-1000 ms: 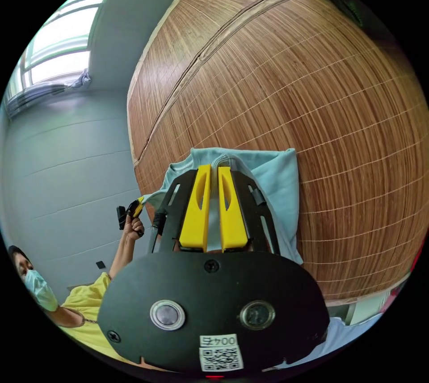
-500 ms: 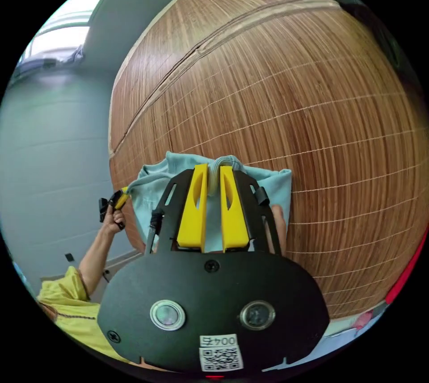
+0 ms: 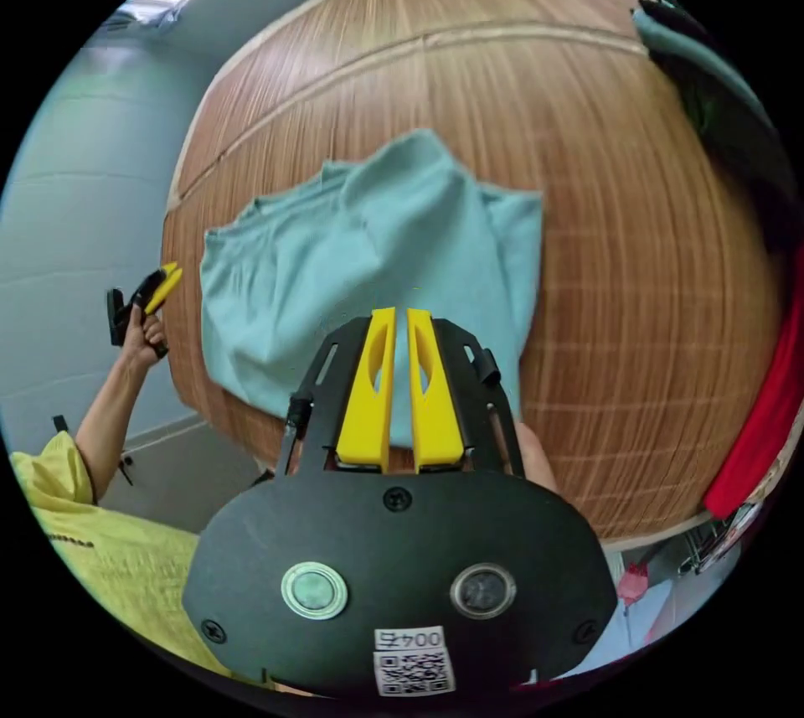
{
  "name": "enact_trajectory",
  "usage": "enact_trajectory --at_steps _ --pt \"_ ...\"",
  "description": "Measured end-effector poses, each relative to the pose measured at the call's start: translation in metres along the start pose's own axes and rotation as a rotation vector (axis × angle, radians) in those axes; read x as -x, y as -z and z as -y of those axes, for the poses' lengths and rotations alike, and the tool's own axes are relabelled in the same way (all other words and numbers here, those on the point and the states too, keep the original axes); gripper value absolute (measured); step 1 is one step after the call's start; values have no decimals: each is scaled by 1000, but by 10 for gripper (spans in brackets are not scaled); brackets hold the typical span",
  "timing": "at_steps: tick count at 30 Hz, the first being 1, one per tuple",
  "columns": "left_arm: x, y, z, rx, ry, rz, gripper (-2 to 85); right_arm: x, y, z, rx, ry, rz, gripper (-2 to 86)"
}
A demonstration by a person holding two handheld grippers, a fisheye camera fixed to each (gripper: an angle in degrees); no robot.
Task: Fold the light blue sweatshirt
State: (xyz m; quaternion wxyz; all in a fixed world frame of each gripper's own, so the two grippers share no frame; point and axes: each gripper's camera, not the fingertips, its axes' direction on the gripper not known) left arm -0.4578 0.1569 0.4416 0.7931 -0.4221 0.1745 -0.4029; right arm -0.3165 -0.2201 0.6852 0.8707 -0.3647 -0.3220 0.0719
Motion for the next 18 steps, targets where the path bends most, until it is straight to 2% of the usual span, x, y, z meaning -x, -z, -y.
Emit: enact_trajectory --at_steps 5,9,11,18 --pt "-61 -32 -93 168 -169 248 37 24 -57 -32 241 -66 -111 4" --pt "-80 -73 -131 294 -231 379 16 35 -42 -26 204 -9 -120 -5" --pt "-87 -97 -139 358 -228 435 9 28 -30 -14 221 -30 -51 -7" --pt "-119 -124 -131 406 -177 494 2 22 -6 26 320 -120 48 -8"
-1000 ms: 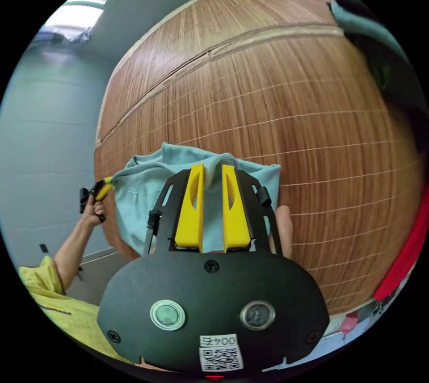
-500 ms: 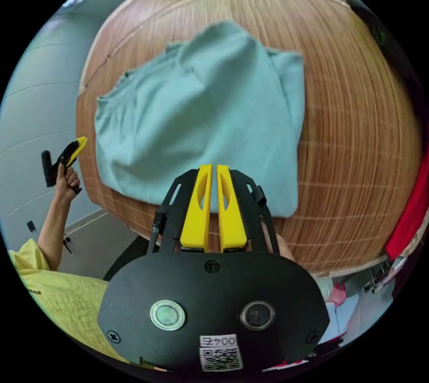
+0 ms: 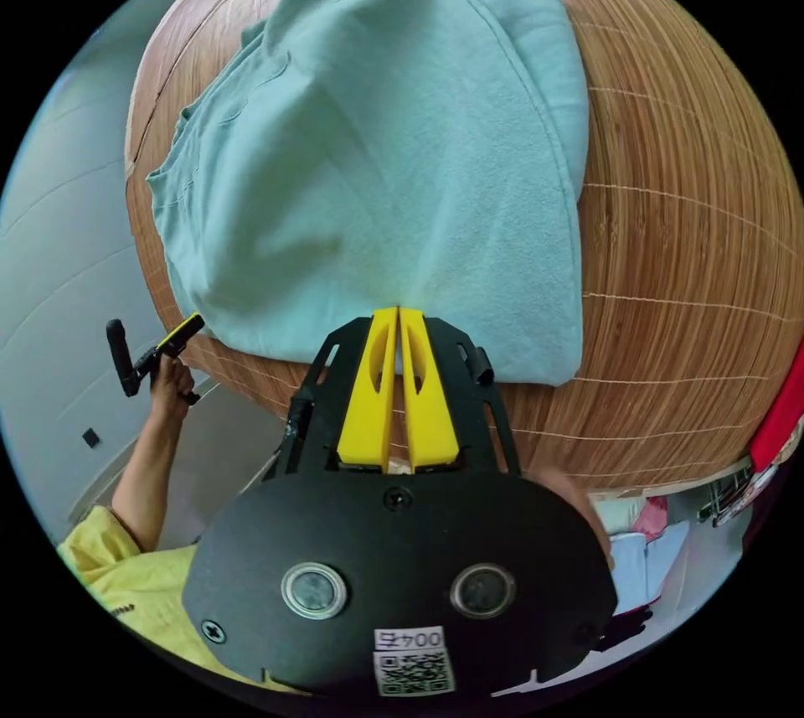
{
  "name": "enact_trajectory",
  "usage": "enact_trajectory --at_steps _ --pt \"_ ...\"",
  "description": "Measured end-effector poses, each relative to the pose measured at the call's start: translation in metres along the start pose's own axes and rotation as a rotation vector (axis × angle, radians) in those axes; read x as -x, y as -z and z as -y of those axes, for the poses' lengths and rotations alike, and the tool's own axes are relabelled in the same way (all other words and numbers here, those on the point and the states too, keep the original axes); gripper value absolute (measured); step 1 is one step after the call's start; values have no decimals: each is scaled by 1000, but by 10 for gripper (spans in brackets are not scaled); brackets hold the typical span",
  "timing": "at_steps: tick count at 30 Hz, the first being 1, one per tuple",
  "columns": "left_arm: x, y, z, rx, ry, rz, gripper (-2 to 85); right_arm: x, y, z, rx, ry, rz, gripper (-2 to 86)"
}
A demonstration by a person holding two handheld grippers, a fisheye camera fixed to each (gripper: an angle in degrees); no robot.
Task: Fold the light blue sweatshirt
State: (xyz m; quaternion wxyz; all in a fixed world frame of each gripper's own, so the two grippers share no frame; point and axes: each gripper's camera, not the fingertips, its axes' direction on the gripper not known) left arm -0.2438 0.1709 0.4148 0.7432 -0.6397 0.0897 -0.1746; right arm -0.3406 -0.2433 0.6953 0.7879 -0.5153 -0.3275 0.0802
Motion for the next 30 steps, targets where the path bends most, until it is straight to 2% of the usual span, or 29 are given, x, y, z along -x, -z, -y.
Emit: enact_trajectory --at_steps 3,7,10,15,19,21,27,30 --pt "-15 0 -1 -18 30 20 2 20 13 8 21 103 -68 -8" --pt "-30 1 0 -25 91 24 1 69 21 15 56 288 -287 -8" --pt "-41 1 6 7 96 43 1 93 23 24 99 317 -380 -8" --pt "-54 10 9 52 -15 37 2 81 42 36 107 271 -260 -8" --pt "-76 76 12 -173 -169 116 4 83 51 29 55 283 -237 -8" --pt "-86 94 31 -222 -238 116 6 89 53 28 46 291 -258 -8" --pt "-106 89 112 -186 -346 90 37 113 55 14 16 477 -357 -7" --pt "-111 78 132 -183 -378 68 75 104 62 25 36 382 -269 -7"
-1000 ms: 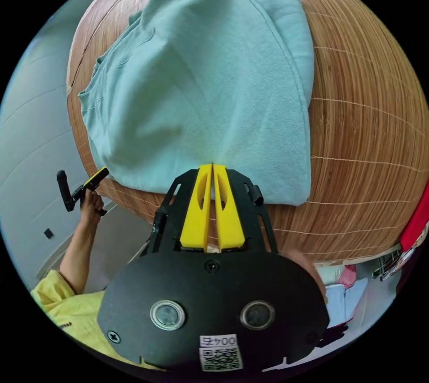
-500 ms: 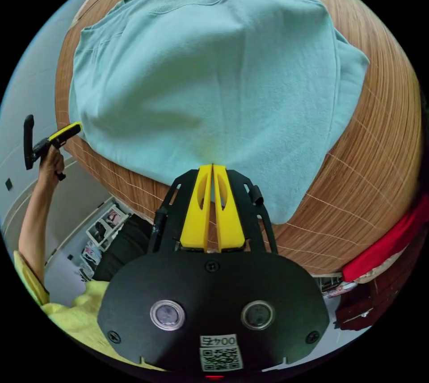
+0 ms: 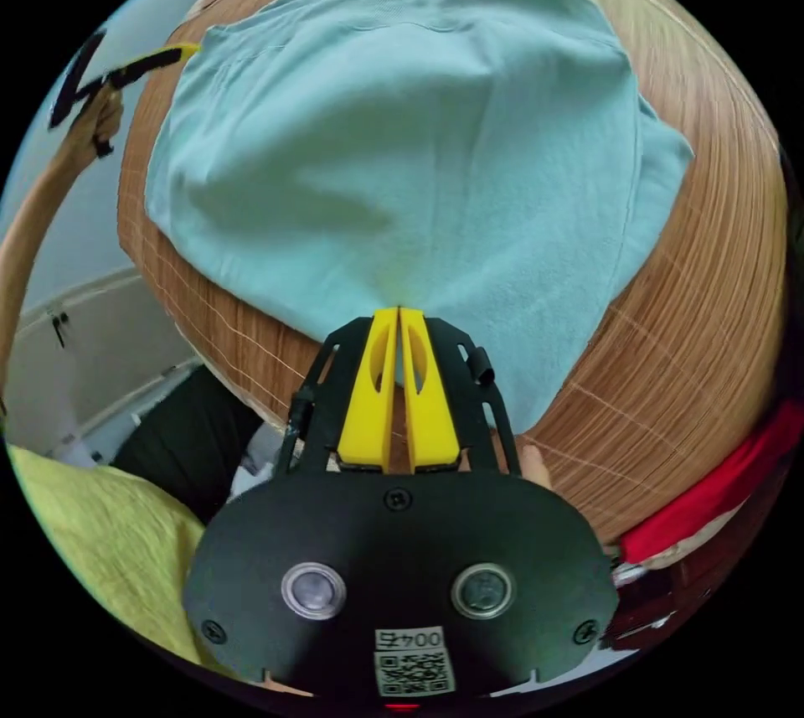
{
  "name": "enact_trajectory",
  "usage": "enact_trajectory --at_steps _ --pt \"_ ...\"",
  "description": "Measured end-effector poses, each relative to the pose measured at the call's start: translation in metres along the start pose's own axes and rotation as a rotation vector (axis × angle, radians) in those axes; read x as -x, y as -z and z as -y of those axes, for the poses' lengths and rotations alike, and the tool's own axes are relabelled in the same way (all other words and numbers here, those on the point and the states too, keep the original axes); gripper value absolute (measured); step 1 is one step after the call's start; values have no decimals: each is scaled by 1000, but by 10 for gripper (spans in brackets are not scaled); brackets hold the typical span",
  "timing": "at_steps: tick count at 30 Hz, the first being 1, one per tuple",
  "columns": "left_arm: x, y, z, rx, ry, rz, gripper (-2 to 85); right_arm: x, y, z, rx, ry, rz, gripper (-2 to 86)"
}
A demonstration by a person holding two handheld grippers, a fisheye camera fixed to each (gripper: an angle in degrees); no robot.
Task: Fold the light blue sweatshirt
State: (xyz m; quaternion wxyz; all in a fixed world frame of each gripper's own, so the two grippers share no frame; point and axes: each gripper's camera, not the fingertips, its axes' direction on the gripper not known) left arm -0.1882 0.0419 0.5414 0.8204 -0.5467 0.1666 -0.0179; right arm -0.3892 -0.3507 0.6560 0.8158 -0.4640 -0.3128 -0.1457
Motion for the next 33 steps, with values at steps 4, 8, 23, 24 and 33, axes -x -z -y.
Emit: enact_trajectory --at_steps 4,8,23,24,33 --pt "-13 -25 16 57 -101 44 102 -20 3 10 54 -145 142 -7" --pt "-18 -39 22 74 -113 67 90 -13 4 22 99 -147 130 -6" --pt "-15 -33 24 -18 28 112 15 36 2 25 84 -145 -8 -6" --pt "-14 -40 25 4 30 109 15 36 1 26 86 -145 -10 -6" --pt "2 6 -9 -150 87 31 17 59 -10 17 46 -46 -118 -6"
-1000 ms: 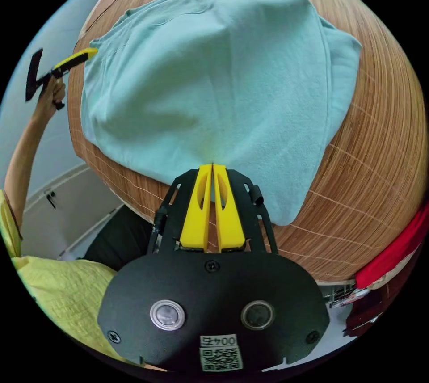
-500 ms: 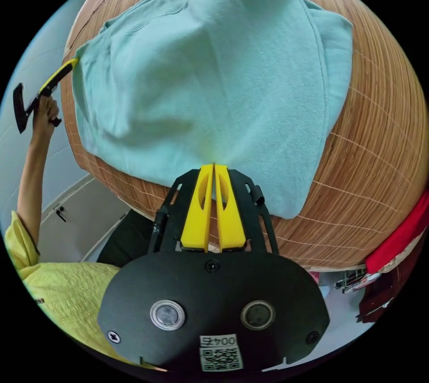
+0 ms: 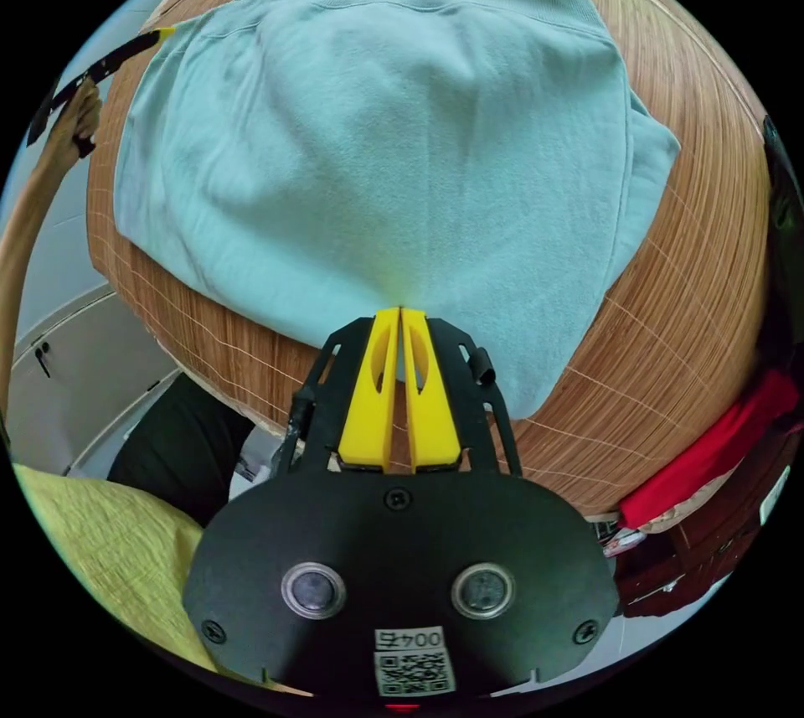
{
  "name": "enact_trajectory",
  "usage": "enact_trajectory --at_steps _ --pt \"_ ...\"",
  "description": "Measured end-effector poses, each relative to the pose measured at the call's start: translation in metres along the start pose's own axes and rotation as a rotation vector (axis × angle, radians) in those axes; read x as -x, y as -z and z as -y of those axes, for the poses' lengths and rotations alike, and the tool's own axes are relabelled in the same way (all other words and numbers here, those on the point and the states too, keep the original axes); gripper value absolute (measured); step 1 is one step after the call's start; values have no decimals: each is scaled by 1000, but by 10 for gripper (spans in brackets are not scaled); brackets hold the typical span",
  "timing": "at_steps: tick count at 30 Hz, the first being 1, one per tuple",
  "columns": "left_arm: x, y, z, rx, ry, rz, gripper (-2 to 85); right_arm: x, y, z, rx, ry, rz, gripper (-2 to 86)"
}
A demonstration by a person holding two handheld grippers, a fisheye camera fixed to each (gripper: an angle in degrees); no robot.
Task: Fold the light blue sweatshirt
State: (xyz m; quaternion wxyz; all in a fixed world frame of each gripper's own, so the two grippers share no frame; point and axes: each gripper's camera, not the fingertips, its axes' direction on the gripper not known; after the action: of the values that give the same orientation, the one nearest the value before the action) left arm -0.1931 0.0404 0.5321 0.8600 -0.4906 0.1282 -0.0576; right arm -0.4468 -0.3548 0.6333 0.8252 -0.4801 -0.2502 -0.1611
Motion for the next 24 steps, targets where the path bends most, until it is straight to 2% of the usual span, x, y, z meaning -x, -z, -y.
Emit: enact_trajectory --at_steps 3,8,11,14,16,19,24 --pt "18 19 -30 -32 67 -7 25 -4 -4 0 -1 -37 16 -6" --pt "46 -14 -72 85 227 -32 62 -14 -14 -3 -9 -68 54 -7" --pt "49 -27 -72 113 243 65 18 -20 -20 -8 -25 -57 68 -8" --pt "64 -24 -71 98 296 18 7 -28 -26 -10 -30 -71 93 -8" --pt "64 -16 -68 115 271 45 5 -32 -30 -11 -30 -73 103 -8" --pt "49 21 -60 37 193 121 3 -43 -37 -14 -42 -86 137 -8" --pt "-26 17 -4 -38 -45 -34 5 -71 -51 -27 -90 -91 253 -7"
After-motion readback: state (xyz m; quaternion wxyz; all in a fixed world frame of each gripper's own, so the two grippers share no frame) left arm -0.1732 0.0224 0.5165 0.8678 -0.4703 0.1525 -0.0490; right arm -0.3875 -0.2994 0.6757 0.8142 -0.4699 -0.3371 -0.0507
